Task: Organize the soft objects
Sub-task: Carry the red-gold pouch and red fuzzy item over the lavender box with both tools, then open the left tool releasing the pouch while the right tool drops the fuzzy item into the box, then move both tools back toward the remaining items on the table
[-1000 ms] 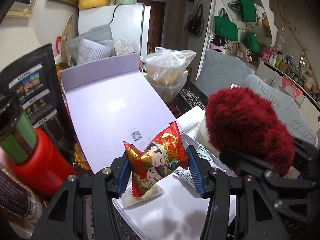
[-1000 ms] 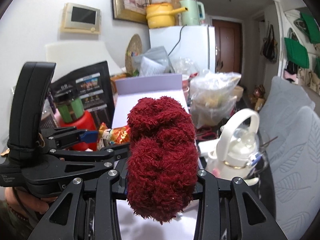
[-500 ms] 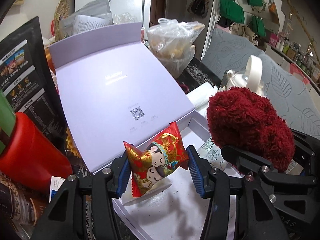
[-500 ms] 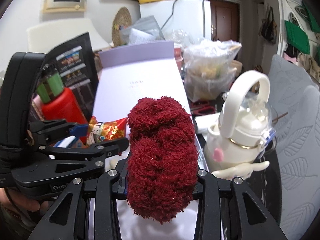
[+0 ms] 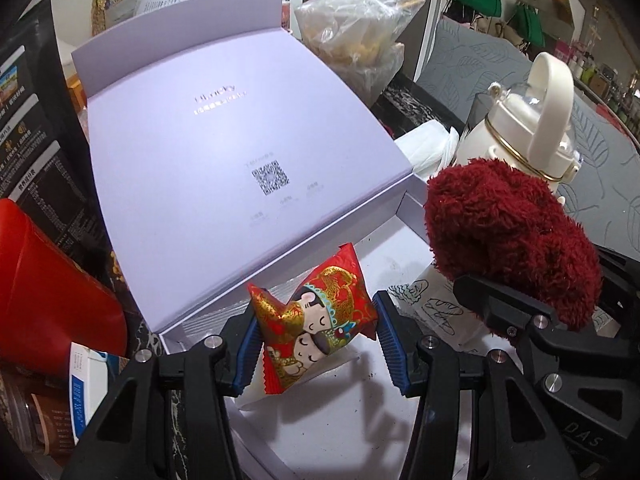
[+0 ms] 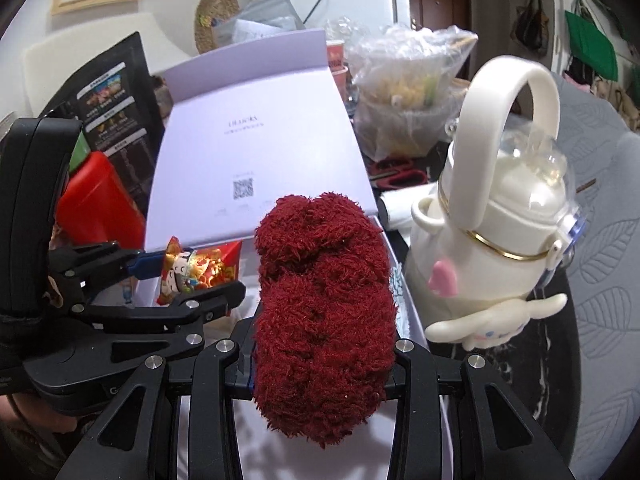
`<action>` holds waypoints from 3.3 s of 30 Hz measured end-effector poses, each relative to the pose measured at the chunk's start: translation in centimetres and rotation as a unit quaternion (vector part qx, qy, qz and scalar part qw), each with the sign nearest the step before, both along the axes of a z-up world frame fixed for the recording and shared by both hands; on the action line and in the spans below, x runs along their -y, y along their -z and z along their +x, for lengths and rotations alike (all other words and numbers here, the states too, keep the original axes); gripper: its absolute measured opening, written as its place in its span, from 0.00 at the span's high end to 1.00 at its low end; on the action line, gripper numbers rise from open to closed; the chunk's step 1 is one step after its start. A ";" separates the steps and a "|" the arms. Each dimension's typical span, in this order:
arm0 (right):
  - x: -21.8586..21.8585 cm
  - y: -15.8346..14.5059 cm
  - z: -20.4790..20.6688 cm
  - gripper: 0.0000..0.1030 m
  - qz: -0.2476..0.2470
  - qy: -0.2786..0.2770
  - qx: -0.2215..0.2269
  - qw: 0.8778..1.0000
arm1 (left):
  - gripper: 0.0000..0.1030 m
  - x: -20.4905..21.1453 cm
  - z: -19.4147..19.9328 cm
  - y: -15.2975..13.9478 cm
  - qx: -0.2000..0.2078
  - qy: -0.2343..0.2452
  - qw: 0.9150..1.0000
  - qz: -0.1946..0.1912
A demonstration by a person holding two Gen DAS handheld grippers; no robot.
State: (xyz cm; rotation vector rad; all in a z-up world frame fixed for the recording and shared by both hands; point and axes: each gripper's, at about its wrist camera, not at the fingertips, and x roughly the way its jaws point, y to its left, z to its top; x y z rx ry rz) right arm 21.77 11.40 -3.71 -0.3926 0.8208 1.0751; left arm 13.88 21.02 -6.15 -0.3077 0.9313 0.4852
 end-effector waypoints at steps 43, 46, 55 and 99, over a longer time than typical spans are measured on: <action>0.1 -0.8 -0.1 0.47 -0.027 0.011 0.041 0.999 | 0.30 -1.3 2.4 -0.2 -0.029 -0.031 0.999 0.013; 0.3 -1.3 -0.4 0.47 -0.018 0.013 0.043 0.999 | 0.30 -1.0 1.3 -1.0 -0.017 -0.034 0.999 0.023; 1.7 -3.6 -1.9 0.47 0.000 0.013 0.054 0.998 | 0.30 0.1 -1.3 -3.7 0.008 -0.033 0.999 0.036; 17.8 -14.4 -18.0 0.42 0.119 0.047 0.164 0.978 | 0.30 14.8 -17.1 -16.2 0.153 0.019 0.981 0.113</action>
